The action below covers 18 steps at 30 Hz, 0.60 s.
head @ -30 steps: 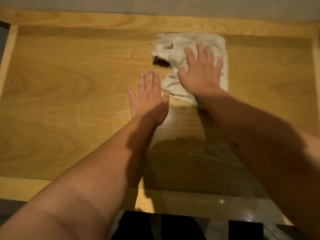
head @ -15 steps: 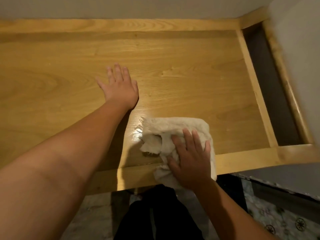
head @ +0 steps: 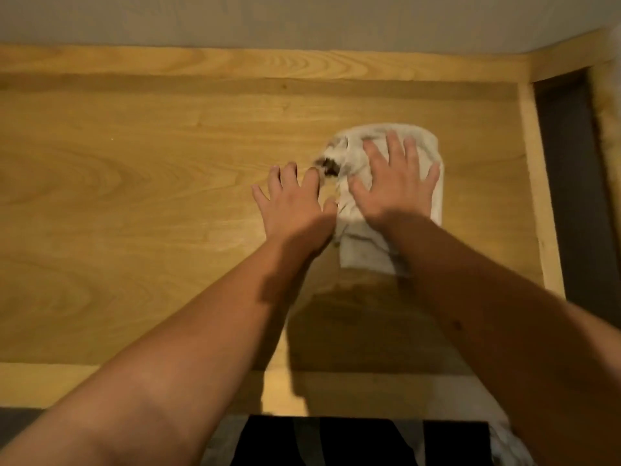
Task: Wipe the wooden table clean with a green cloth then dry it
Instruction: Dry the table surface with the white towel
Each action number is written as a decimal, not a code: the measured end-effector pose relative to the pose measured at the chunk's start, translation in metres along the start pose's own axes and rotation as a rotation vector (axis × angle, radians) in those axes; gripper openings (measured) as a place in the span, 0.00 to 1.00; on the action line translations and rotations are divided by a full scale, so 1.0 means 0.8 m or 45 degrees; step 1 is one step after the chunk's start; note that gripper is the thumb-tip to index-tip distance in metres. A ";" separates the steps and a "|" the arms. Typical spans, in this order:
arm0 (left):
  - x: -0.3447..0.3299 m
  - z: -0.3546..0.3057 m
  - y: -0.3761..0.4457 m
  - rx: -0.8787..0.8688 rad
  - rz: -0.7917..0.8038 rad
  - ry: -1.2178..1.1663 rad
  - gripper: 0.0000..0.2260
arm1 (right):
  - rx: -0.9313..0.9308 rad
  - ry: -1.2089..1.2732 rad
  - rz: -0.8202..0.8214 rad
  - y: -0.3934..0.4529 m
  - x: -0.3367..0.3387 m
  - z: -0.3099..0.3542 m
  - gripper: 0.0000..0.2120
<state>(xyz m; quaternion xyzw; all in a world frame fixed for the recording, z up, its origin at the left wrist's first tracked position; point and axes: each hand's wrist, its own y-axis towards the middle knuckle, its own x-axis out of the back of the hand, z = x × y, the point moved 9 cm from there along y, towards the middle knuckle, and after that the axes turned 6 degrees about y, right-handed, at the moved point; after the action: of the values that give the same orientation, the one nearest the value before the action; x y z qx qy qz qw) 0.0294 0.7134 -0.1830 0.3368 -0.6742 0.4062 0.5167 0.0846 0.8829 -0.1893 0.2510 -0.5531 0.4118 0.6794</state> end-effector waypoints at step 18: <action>-0.023 -0.008 0.012 -0.040 0.074 0.142 0.31 | 0.133 -0.012 -0.044 0.228 0.037 0.025 0.30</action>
<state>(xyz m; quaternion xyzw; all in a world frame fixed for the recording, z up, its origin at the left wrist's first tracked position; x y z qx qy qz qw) 0.0278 0.7239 -0.2021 0.2858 -0.6602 0.4285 0.5467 -0.0775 0.9728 -0.1767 0.2975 -0.5295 0.4271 0.6698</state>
